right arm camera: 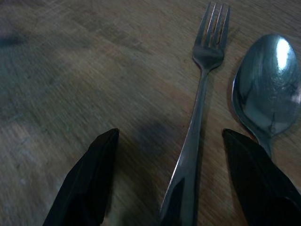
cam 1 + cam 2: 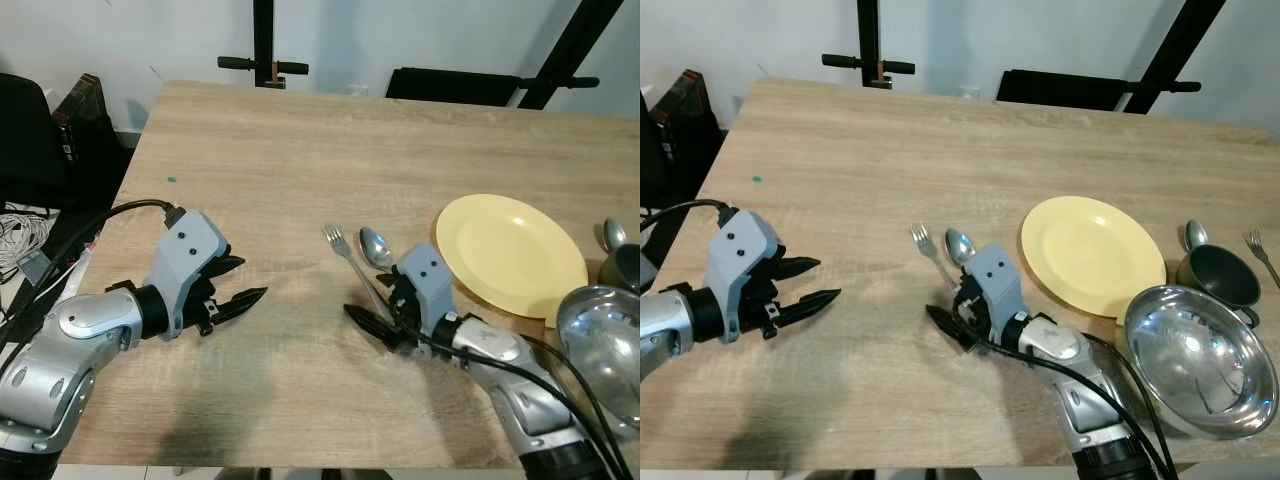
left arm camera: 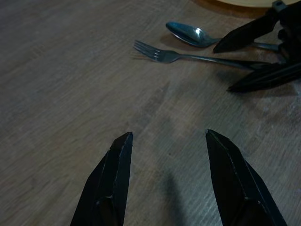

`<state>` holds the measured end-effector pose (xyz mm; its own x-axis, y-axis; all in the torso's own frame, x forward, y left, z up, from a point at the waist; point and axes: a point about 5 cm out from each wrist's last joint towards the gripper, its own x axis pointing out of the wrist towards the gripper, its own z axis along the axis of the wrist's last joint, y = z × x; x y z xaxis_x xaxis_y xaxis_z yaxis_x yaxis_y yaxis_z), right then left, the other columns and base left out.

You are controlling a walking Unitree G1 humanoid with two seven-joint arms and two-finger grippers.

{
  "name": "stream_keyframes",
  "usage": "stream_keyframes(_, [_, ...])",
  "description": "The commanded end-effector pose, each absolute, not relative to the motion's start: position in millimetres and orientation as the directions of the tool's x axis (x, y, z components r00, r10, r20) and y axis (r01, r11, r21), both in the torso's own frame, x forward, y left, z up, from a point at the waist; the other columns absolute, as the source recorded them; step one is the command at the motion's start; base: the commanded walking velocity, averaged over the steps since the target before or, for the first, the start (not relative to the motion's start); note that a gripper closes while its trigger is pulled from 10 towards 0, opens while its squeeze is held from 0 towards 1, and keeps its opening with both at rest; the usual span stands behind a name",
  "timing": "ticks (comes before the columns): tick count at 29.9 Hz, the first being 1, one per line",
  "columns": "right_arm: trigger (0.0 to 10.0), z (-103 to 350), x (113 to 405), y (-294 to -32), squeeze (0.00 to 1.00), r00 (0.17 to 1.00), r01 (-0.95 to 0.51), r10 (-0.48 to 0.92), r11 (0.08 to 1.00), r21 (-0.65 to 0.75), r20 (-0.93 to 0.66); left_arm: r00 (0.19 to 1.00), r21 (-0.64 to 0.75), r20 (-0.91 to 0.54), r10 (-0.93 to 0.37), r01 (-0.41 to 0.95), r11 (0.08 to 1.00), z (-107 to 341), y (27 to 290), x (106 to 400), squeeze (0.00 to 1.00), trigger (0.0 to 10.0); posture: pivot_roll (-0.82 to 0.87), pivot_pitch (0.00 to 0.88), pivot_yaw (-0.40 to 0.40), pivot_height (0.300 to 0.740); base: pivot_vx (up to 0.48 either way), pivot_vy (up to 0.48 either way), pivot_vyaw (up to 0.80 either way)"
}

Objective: Setting the table

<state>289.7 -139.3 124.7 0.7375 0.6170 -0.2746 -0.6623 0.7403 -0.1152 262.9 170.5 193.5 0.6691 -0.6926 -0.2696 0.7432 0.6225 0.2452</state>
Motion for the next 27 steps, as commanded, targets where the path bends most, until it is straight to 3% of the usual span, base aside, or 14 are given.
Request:
stream_keyframes(1, [10.0, 108, 287, -136, 0.0, 0.707, -0.677, 0.619, 0.732, -0.077, -0.343, 0.659, 0.241, -0.282, -0.697, 0.752, 0.614, 189, 168, 262, 0.0, 10.0, -0.06, 0.099, -0.008, 0.74, 0.0, 0.0, 0.0])
stream_keyframes(5, [10.0, 104, 285, -124, 0.0, 0.661, -0.718, 0.664, 0.696, -0.035, -0.35, 0.66, 0.241, -0.28, -0.697, 0.751, 0.615, 189, 168, 262, 0.0, 10.0, -0.06, 0.098, -0.01, 0.74, 0.0, 0.0, 0.0])
stream_keyframes(14, [10.0, 107, 294, -112, 0.0, 0.667, -0.72, 0.671, 0.692, -0.047, -0.323, 0.661, 0.239, -0.275, -0.698, 0.751, 0.616, 189, 166, 262, 0.0, 10.0, -0.06, 0.093, -0.011, 0.74, 0.0, 0.0, 0.0])
stream_keyframes(15, [6.8, 104, 293, -112, 0.0, 0.655, -0.728, 0.677, 0.685, -0.038, -0.336, 0.661, 0.239, -0.276, -0.698, 0.751, 0.616, 189, 166, 261, 0.0, 10.0, -0.05, 0.091, -0.011, 0.74, 0.0, 0.0, 0.0])
stream_keyframes(17, [6.8, 103, 293, -112, 0.0, 0.652, -0.729, 0.678, 0.683, -0.035, -0.339, 0.661, 0.239, -0.276, -0.698, 0.751, 0.616, 189, 165, 261, 0.0, 10.0, -0.05, 0.091, -0.011, 0.74, 0.0, 0.0, 0.0])
stream_keyframes(18, [2.9, 98, 292, -113, 0.0, 0.649, -0.727, 0.669, 0.686, -0.037, -0.363, 0.661, 0.239, -0.275, -0.698, 0.751, 0.616, 189, 165, 261, 0.0, 10.0, -0.05, 0.09, -0.012, 0.74, 0.0, 0.0, 0.0])
stream_keyframes(19, [2.9, 98, 292, -113, 0.0, 0.649, -0.727, 0.669, 0.686, -0.037, -0.363, 0.661, 0.239, -0.275, -0.698, 0.751, 0.616, 189, 165, 261, 0.0, 10.0, -0.05, 0.09, -0.012, 0.74, 0.0, 0.0, 0.0])
stream_keyframes(20, [0.0, 93, 291, -114, 0.0, 0.648, -0.723, 0.658, 0.69, -0.039, -0.384, 0.662, 0.24, -0.275, -0.697, 0.75, 0.617, 189, 165, 261, 0.0, 10.0, -0.05, 0.09, -0.012, 0.74, 0.0, 0.0, 0.0])
stream_keyframes(27, [0.0, 87, 293, -119, 0.0, 0.665, -0.702, 0.626, 0.71, -0.054, -0.407, 0.663, 0.24, -0.273, -0.697, 0.748, 0.619, 189, 165, 261, 0.0, 10.0, -0.05, 0.087, -0.012, 0.74, 0.0, 0.0, 0.0])
